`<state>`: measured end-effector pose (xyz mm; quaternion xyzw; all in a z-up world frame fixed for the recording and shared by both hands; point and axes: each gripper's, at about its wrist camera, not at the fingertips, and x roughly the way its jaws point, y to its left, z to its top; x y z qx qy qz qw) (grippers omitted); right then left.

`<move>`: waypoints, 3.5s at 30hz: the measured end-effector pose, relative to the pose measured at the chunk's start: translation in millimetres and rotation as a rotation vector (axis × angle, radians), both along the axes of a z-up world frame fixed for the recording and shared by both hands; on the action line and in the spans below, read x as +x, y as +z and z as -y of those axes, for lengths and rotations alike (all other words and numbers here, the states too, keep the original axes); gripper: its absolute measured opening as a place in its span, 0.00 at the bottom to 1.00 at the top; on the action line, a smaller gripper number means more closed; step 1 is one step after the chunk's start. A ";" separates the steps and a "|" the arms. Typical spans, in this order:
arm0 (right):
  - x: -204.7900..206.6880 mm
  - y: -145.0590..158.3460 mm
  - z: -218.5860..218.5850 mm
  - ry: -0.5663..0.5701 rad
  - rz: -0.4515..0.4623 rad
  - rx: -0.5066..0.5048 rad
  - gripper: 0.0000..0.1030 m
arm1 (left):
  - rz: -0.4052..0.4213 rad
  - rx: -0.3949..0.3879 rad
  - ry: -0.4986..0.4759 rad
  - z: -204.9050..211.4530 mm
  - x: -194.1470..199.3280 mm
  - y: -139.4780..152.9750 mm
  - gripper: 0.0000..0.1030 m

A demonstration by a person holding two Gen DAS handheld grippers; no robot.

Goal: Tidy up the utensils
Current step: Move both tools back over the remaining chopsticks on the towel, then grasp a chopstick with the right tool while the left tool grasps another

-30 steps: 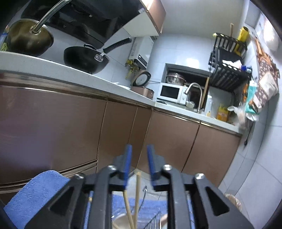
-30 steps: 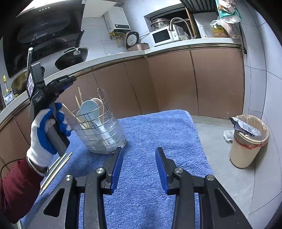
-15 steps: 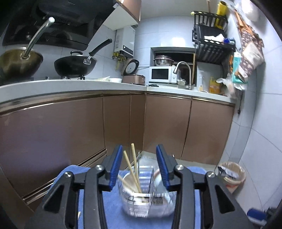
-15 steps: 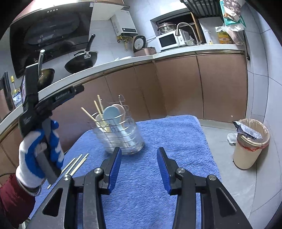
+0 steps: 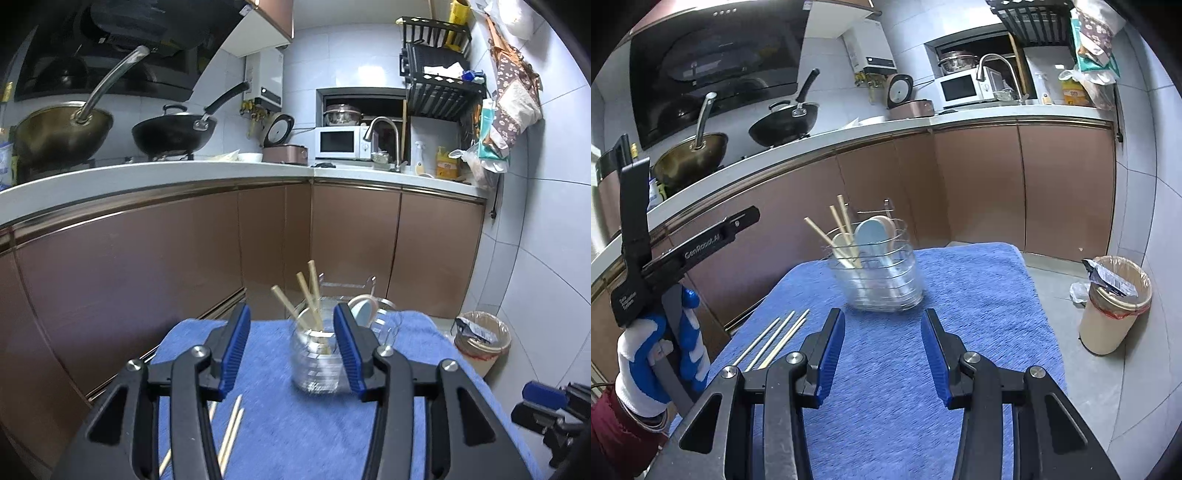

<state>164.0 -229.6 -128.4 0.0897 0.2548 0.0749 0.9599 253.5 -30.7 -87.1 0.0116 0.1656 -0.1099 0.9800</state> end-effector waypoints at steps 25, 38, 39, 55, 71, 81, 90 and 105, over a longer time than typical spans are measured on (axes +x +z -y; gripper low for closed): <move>11.5 5.9 -103.6 0.192 -0.212 -0.028 0.42 | -0.285 -0.028 0.140 -202.3 -62.2 -15.6 0.49; 184.4 -81.0 -173.7 0.192 -0.583 -0.057 0.38 | -0.616 0.007 -0.006 -183.4 56.3 -114.5 0.49; 195.5 -86.8 -178.0 0.183 -0.596 -0.066 0.38 | -0.626 0.013 -0.013 -180.9 63.7 -120.4 0.49; 275.2 -139.3 -200.3 0.124 -0.695 -0.106 0.29 | -0.706 0.045 -0.072 -167.3 122.1 -168.5 0.48; 274.0 -147.5 -227.0 0.245 -0.713 -0.386 0.13 | -0.736 0.121 -0.088 -151.9 137.0 -180.6 0.28; 243.2 -142.1 -212.2 0.351 -0.749 -0.456 0.06 | -0.782 0.219 -0.112 -131.1 148.0 -182.9 0.07; 191.7 -104.8 -183.6 0.401 -0.662 -0.379 0.06 | -0.718 0.070 -0.074 -146.1 129.0 -162.3 0.00; 121.5 -28.7 -137.7 0.408 -0.446 -0.202 0.06 | -0.704 0.075 -0.019 -148.9 104.8 -137.1 0.04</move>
